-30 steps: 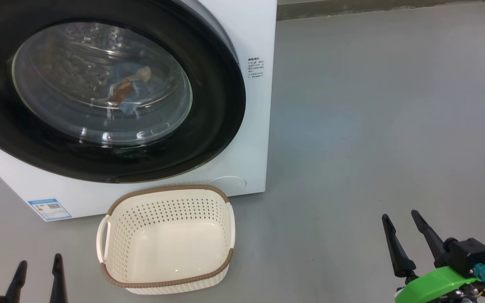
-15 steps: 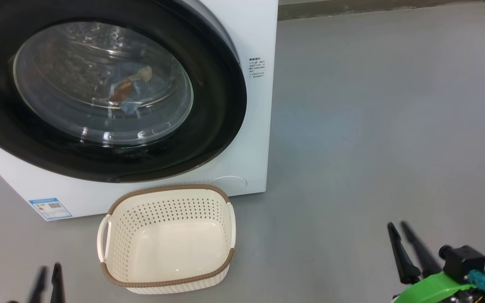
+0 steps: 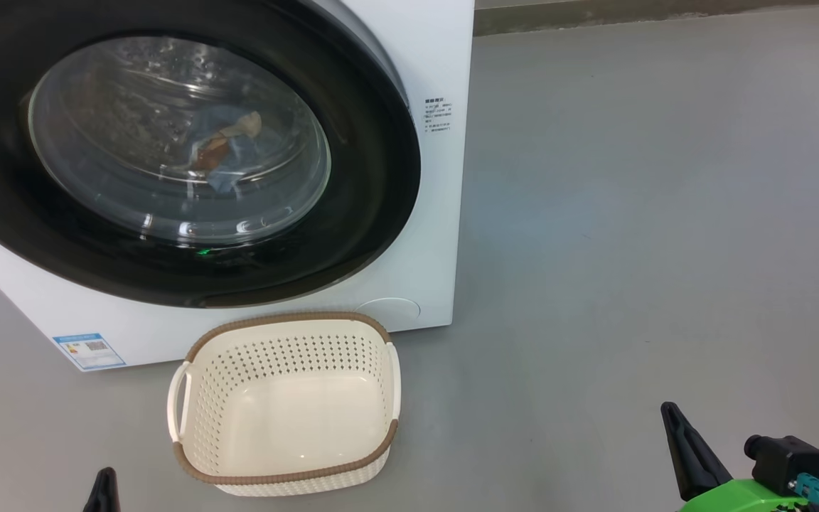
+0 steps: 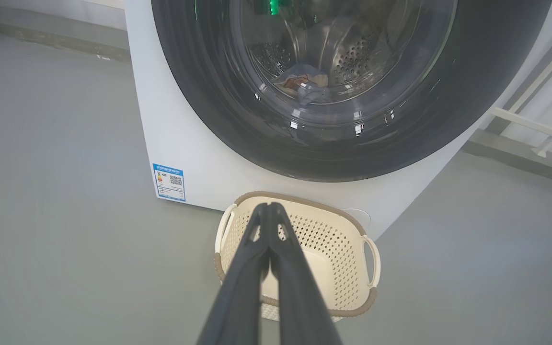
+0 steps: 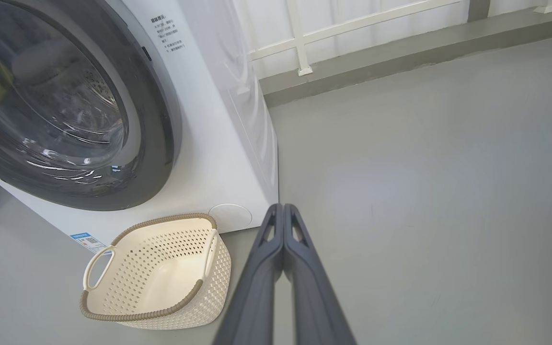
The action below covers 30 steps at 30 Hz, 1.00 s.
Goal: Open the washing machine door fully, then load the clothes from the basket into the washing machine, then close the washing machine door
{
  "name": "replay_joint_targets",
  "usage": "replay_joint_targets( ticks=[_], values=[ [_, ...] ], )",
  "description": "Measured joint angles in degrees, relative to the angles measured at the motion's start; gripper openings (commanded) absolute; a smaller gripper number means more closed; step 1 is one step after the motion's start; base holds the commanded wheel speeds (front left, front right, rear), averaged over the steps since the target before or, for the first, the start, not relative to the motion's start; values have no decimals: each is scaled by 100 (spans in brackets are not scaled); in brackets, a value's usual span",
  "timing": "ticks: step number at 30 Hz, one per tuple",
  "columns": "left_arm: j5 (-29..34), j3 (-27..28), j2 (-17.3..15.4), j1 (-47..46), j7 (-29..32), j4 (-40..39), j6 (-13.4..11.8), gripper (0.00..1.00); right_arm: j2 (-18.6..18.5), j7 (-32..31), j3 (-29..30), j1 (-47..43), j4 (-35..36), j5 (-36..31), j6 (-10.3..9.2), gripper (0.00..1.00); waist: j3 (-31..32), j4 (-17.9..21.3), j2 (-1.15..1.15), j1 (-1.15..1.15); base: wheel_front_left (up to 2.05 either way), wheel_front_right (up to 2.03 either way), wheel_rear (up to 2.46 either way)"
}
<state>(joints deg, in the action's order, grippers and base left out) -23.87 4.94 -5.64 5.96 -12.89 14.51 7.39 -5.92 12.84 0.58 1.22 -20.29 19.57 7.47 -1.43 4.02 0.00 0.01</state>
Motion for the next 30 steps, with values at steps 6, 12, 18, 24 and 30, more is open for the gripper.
replay_joint_targets(
  ticks=[6,12,18,24,30],
  values=[
    [-357,0,12,-7,101,0,0,0,12,-79,26,2,19,392,0,0,2,-21,0,0,0,0,0],
    [-710,-1,29,-19,202,1,0,0,25,-176,53,3,41,772,0,0,9,-43,0,0,0,0,0],
    [-1066,0,44,-70,300,2,0,0,36,-294,100,5,69,1166,0,0,15,-63,0,0,0,0,0],
    [-1417,-1,75,-136,415,9,0,0,53,-378,154,7,92,1532,0,0,22,-84,0,0,0,0,0],
    [-1771,-1,86,-160,495,11,0,0,67,-479,186,9,113,1914,0,0,29,-105,0,0,0,0,0]
  ],
)
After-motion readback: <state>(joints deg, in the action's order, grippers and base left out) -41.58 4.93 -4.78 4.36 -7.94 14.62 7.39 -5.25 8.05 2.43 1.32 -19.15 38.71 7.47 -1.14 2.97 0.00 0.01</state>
